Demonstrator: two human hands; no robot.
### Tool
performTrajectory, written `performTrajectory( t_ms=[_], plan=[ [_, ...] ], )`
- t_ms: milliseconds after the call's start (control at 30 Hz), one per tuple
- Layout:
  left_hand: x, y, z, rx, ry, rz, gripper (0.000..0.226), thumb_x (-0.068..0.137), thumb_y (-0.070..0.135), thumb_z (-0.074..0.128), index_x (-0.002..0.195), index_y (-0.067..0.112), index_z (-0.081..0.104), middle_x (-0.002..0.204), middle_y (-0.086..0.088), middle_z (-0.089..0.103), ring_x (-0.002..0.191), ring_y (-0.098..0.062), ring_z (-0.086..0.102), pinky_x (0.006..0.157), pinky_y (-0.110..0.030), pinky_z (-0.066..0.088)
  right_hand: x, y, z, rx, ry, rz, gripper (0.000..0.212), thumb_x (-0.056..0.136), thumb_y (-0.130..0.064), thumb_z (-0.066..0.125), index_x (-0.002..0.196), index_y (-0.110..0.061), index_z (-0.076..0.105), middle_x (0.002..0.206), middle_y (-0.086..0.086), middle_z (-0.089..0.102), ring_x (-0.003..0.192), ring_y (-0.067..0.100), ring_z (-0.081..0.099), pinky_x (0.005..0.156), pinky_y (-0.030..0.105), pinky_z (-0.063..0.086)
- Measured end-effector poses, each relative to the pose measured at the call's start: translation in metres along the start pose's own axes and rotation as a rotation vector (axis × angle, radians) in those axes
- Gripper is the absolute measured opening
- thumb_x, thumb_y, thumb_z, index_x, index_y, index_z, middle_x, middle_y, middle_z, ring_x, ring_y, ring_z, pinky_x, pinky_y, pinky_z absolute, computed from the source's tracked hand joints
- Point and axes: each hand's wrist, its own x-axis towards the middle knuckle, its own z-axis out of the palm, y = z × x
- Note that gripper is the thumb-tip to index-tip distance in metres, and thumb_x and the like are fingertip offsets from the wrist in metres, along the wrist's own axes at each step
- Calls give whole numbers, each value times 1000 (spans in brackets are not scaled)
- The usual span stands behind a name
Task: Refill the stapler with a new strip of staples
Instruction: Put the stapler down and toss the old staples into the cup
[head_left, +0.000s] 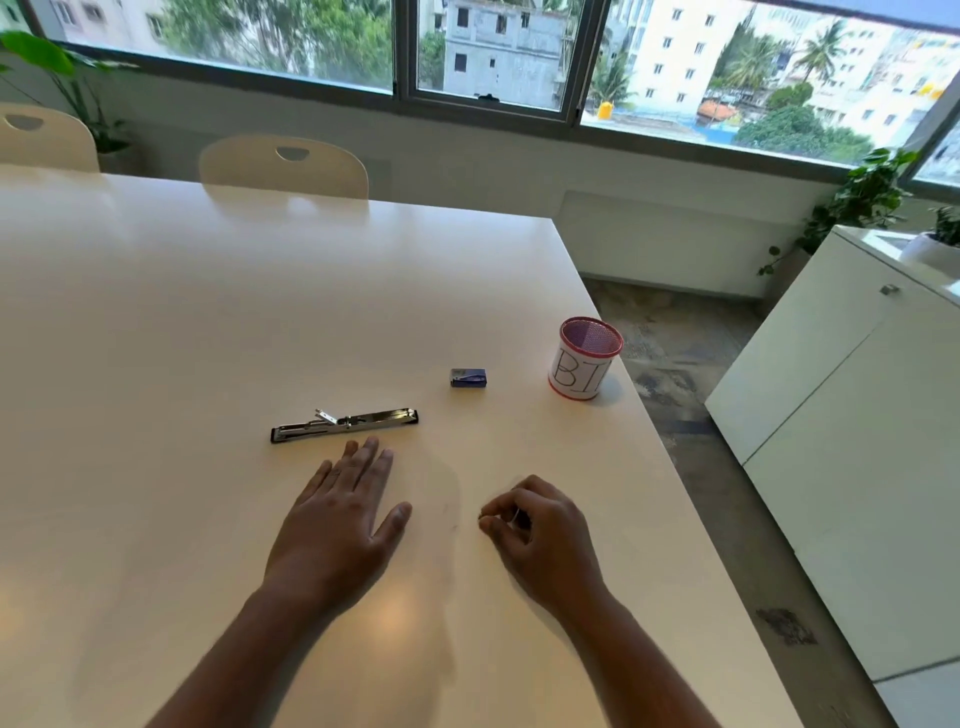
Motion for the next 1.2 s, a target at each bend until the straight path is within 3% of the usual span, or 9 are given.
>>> performTrajectory(
  t_ms=[200,433,633,867,1200],
  plan=[
    [0,4,-2,12,12,0,78,94,69,20,163,34,15,172,15,8,158,-3,9,126,-26,4,5,6,-3,63,-5,51,3,84,-30,81,85,-30,78,84,-13,67,75,10,63,70,29,54],
    [-1,6,-5,10,12,-5,70,100,61,36,162,32,21,172,13,12,158,-5,10,129,-28,7,13,12,-10,182,-45,90,4,87,-26,83,89,-27,81,86,-12,71,76,7,65,67,14,48],
    [-4,9,-7,5,28,-21,68,100,59,41,161,31,27,170,14,18,157,-4,14,126,-26,11,32,23,-35,242,-39,153,3,88,-21,83,88,-23,82,89,-6,77,77,8,70,72,19,53],
    [-6,13,-10,7,16,-33,67,100,58,44,159,28,32,170,10,24,157,-10,19,127,-31,17,77,36,-80,166,108,161,12,90,-23,82,99,-15,83,94,5,82,86,22,77,87,39,61],
    [-37,19,-8,-23,11,-14,65,101,53,44,159,26,34,170,7,25,158,-14,21,128,-37,21,126,36,-124,-148,345,223,18,90,-32,76,101,-19,82,102,6,81,95,26,74,81,34,56]
  ],
)
